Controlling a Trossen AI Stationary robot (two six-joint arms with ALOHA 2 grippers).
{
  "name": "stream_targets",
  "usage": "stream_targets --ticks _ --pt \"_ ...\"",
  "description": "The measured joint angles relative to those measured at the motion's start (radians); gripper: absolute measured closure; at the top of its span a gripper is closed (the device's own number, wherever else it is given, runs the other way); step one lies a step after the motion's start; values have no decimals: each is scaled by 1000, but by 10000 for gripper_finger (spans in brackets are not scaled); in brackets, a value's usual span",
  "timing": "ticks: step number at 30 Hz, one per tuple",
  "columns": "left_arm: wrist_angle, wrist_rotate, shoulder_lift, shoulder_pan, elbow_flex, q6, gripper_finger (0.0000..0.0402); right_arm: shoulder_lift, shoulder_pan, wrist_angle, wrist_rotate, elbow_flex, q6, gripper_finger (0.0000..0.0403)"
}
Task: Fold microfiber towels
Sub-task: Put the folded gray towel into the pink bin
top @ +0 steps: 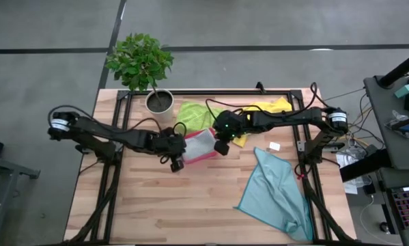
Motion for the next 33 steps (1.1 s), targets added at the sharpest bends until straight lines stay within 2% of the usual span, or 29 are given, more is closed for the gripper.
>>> stream_targets --ticks 6,11,15,20,26,33 --pt "82 -37 59 18 -22 4 400 20 0 132 1 -8 -23 394" --pt "104 -76 118 36 -24 3 401 126 -1 218 13 -12 -47 394" --pt "104 -81 164 44 -27 -24 401 185 -7 160 81 3 -48 394" --pt "115 -90 215 44 -16 -59 401 206 -6 140 92 6 -64 394" --pt "97 -85 217 44 1 -67 401 175 -5 118 87 6 -63 394" --pt "88 -29 125 43 10 -14 402 55 12 52 93 5 -43 394"
